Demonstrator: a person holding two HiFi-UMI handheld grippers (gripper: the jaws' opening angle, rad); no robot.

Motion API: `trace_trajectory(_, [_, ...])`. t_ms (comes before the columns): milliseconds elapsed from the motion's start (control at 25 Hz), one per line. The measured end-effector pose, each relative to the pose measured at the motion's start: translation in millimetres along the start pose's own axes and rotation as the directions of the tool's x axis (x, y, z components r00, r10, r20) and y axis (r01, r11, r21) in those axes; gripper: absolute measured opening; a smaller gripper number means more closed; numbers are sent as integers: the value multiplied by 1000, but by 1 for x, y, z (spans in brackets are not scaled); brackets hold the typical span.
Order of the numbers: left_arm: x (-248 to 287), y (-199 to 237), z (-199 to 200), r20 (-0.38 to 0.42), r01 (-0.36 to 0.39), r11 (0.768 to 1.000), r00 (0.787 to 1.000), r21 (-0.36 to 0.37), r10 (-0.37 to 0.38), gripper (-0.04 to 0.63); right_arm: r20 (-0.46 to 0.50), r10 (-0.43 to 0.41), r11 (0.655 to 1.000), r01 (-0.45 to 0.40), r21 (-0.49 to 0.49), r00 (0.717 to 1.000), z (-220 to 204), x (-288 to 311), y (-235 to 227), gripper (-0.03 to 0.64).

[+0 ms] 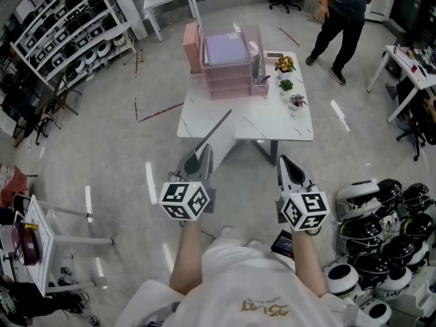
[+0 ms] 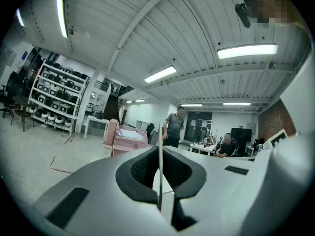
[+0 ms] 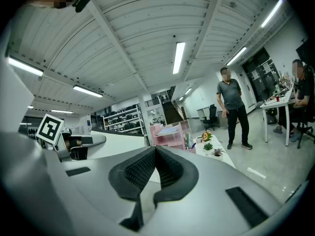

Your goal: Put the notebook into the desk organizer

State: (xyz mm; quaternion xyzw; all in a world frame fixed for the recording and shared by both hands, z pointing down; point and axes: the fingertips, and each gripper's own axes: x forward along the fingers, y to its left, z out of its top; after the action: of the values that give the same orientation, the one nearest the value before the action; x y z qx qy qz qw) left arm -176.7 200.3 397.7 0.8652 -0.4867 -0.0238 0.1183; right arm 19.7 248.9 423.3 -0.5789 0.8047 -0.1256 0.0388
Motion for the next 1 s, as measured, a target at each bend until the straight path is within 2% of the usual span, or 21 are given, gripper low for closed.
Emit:
trace_trajectory(320, [-6, -1, 5, 18, -16, 1000, 1000, -5, 16, 26, 1, -6, 1000, 6, -28, 1000, 4, -9, -2, 9])
trace_trajectory(480, [0, 9, 5, 18, -38, 999, 999, -9, 38, 26, 11, -21, 1000, 21, -10, 1000, 4, -4, -12, 9])
trace_trajectory(760, [32, 47, 24, 34, -124, 988, 992, 96, 121, 26, 31, 1, 1000, -2, 18, 1000, 13, 32, -30, 9])
trace_trajectory(1000, [104, 86, 42, 75, -156, 975, 987, 159, 146, 26, 31, 5, 1000, -6, 22, 999, 18, 107, -66, 9])
